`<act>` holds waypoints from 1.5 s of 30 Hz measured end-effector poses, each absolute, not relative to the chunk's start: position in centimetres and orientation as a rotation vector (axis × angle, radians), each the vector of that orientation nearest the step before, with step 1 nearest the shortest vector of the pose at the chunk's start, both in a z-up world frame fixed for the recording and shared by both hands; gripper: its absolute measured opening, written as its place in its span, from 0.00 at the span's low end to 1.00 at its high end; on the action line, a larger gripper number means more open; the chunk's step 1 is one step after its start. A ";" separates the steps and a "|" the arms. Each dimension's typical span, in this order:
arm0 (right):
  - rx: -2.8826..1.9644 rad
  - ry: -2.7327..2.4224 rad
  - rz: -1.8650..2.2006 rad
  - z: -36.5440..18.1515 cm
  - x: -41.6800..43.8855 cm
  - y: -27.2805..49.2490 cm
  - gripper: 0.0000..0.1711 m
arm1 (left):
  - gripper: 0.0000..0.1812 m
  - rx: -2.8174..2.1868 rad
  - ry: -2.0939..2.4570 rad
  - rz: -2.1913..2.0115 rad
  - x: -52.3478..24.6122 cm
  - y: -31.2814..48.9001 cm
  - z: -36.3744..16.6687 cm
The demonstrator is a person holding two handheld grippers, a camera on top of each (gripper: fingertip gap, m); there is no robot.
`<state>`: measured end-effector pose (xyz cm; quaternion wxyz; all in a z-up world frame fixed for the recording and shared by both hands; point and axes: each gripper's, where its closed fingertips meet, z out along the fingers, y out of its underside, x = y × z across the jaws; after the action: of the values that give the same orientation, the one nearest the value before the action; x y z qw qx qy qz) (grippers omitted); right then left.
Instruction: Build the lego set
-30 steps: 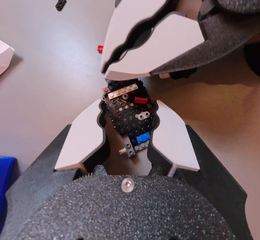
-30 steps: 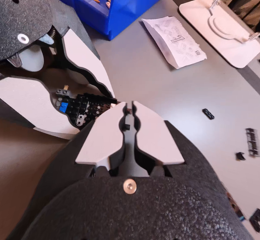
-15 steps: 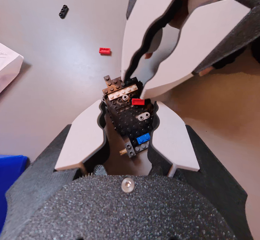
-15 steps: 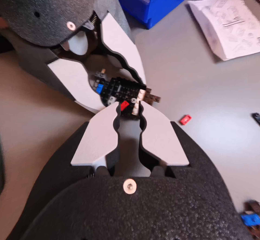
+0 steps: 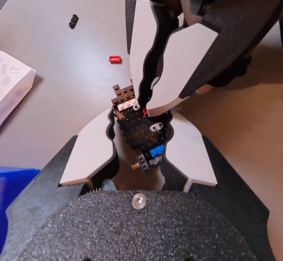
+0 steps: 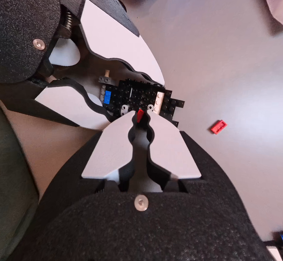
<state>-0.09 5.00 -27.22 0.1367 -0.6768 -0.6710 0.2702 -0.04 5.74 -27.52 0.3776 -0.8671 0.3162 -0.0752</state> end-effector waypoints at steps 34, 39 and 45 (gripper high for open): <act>-1.707 -1.110 2.116 -16.9 -1.8 5.0 0.02 | 0.10 -1.645 0.826 -0.161 -0.4 5.5 -17.8; -1.640 -1.039 2.202 -15.3 -1.8 5.3 0.04 | 0.02 -1.594 0.829 -0.167 -1.6 5.3 -16.4; -1.579 -0.944 2.182 -14.1 -0.9 7.2 0.04 | 0.02 -1.596 0.718 -0.136 -5.1 5.9 -14.6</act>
<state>-0.92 7.23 -14.10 0.1432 -0.5476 -0.3272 0.7567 -5.09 5.95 -14.62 0.6388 -0.6996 0.3146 -0.0595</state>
